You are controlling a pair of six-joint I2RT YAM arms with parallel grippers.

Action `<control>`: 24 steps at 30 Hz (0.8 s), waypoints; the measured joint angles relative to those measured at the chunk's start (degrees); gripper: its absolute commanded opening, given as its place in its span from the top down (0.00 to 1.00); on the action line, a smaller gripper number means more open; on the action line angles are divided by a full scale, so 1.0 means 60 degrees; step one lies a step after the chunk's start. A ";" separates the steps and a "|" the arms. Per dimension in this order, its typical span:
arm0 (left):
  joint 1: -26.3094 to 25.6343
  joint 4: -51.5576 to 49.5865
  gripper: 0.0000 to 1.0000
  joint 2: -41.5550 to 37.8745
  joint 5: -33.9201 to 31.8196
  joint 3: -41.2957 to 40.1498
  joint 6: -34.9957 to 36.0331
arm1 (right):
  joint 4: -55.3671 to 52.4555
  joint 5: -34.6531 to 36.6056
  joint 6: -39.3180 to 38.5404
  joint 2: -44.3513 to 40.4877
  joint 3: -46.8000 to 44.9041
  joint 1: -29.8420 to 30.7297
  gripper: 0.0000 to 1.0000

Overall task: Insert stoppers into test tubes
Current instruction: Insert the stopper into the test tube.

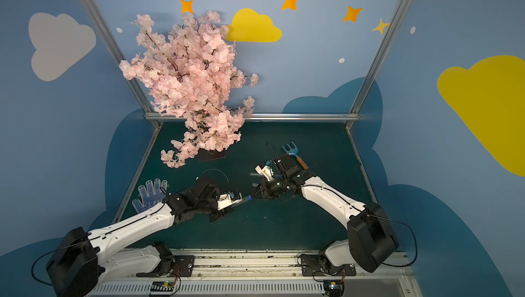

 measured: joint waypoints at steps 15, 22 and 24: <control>-0.0095 -0.0066 0.98 0.0040 -0.0437 0.0015 -0.0018 | 0.0758 -0.0430 0.0288 0.0353 -0.0007 0.0182 0.88; -0.0164 -0.0273 0.98 0.0040 -0.0153 0.0015 0.0168 | 0.0171 -0.0470 -0.0328 0.0484 0.0328 0.0525 0.89; -0.0164 -0.0357 0.98 0.0040 -0.0044 0.0018 0.0087 | -0.0127 -0.0339 -0.0525 0.0565 0.0514 0.0630 0.90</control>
